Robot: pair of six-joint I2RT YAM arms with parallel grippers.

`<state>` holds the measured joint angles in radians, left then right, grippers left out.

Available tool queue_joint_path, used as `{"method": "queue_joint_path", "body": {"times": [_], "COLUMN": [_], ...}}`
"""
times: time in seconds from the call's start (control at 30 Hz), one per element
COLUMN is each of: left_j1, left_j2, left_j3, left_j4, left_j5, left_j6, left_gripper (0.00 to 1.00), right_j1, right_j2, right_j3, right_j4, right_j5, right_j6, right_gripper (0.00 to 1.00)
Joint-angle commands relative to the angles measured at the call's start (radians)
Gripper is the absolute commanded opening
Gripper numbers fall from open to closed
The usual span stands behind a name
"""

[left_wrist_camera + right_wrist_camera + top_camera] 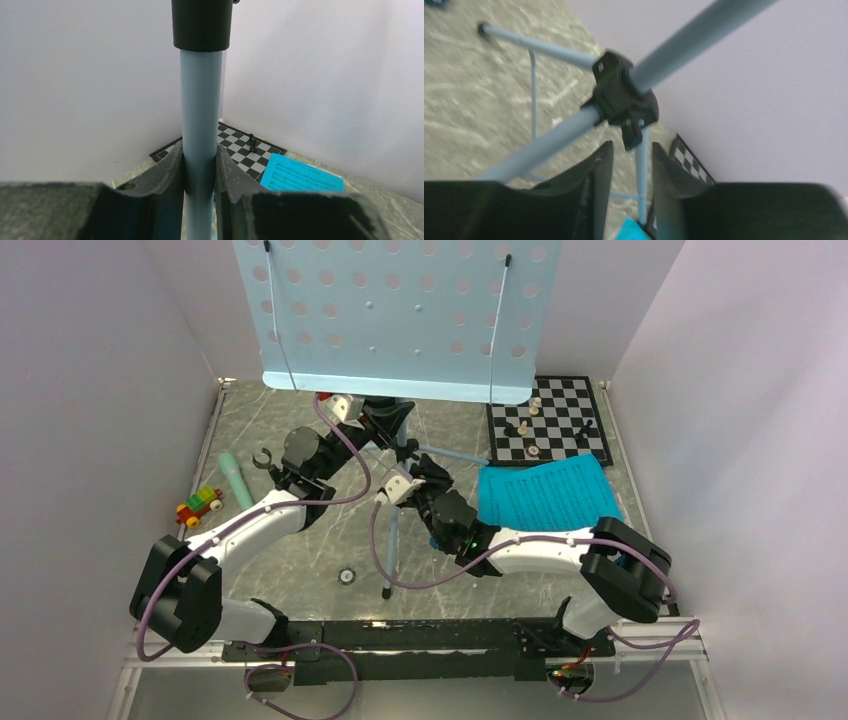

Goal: Pack up the instrument practice props

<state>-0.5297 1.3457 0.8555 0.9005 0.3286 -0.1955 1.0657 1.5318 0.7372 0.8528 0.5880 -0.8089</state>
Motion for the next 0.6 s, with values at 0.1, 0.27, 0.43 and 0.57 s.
{"method": "queue_joint_path", "body": {"times": [0.1, 0.27, 0.43, 0.57], "left_j1": [0.016, 0.017, 0.035, 0.063], "left_j2": [0.024, -0.003, -0.029, -0.045], "left_j3": [0.009, 0.018, 0.022, 0.024], "left_j4": [-0.200, -0.226, -0.237, -0.245], "left_j5": [-0.053, -0.078, -0.089, -0.076], "left_j6": [0.012, 0.047, 0.071, 0.070], "left_gripper": [0.00, 0.00, 0.00, 0.00], "right_j1": [-0.004, -0.029, -0.197, -0.309], "right_j2": [-0.155, -0.261, -0.302, -0.289], "right_j3": [0.047, 0.126, 0.176, 0.177], "right_j4": [-0.257, -0.541, -0.732, -0.724], "right_j5": [0.130, 0.012, -0.336, -0.564], "right_j6": [0.243, 0.589, 1.022, 1.217], "right_gripper": [0.60, 0.79, 0.82, 0.82]}}
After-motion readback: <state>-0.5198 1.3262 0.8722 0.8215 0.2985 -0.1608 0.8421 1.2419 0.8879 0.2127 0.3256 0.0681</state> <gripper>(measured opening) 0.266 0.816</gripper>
